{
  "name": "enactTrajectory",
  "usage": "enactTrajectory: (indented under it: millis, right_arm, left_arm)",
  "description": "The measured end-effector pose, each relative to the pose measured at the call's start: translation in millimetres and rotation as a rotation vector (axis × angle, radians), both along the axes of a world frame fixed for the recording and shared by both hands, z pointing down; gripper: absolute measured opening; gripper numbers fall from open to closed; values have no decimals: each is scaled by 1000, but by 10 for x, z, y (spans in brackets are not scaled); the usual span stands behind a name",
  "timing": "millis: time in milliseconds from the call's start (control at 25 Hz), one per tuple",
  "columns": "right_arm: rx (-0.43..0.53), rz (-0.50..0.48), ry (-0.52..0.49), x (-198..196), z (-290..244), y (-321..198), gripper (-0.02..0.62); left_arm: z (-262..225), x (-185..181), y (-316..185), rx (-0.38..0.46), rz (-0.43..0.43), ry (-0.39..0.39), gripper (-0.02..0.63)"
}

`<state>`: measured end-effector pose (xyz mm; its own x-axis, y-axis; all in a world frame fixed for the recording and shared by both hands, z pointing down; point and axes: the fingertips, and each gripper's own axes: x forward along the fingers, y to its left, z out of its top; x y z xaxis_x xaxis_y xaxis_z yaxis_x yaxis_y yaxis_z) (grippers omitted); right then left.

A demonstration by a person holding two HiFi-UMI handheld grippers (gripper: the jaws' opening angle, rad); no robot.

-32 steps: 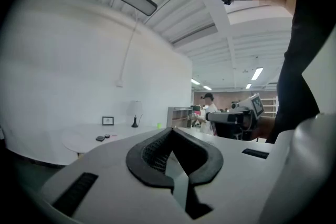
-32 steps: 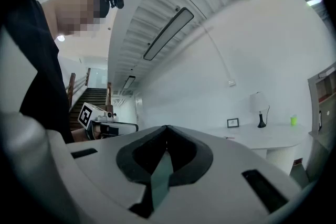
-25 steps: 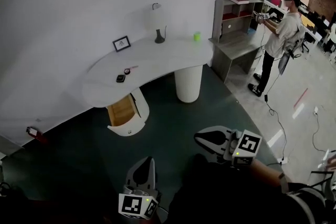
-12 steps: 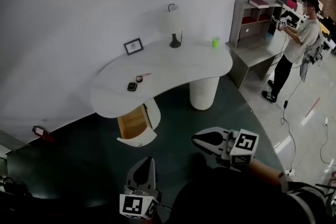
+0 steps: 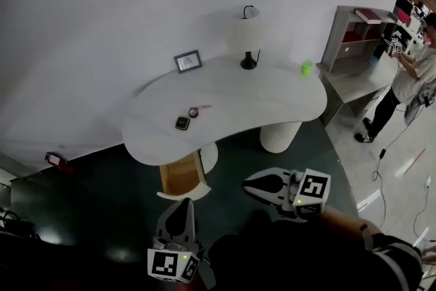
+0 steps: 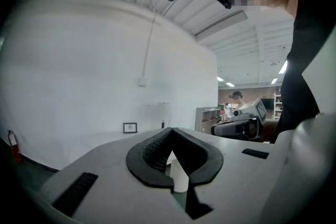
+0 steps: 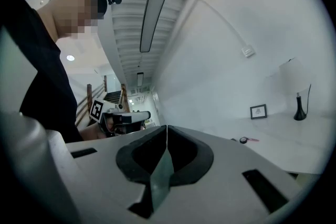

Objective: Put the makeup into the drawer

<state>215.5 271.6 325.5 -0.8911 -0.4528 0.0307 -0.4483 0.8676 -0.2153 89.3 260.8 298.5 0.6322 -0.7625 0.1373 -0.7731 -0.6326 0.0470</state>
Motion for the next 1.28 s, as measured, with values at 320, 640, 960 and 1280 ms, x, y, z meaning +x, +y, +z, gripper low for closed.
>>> enactTrajectory:
  millis: [320, 640, 960, 1280]
  right_arm:
    - [-38, -9, 13, -468, 176, -726, 17]
    - [-58, 101, 26, -1705, 253, -1620, 18]
    - [-62, 141, 78, -2556, 304, -2064, 18]
    - [-118, 146, 134, -2370, 517, -2636, 75]
  left_arm:
    - [92, -495, -702, -7, -11, -22, 11]
    - [190, -1684, -1471, -33, 77, -28, 12]
    - [271, -2346, -1986, -75, 142, -40, 11]
    - [277, -2264, -2386, -70, 144, -16, 12]
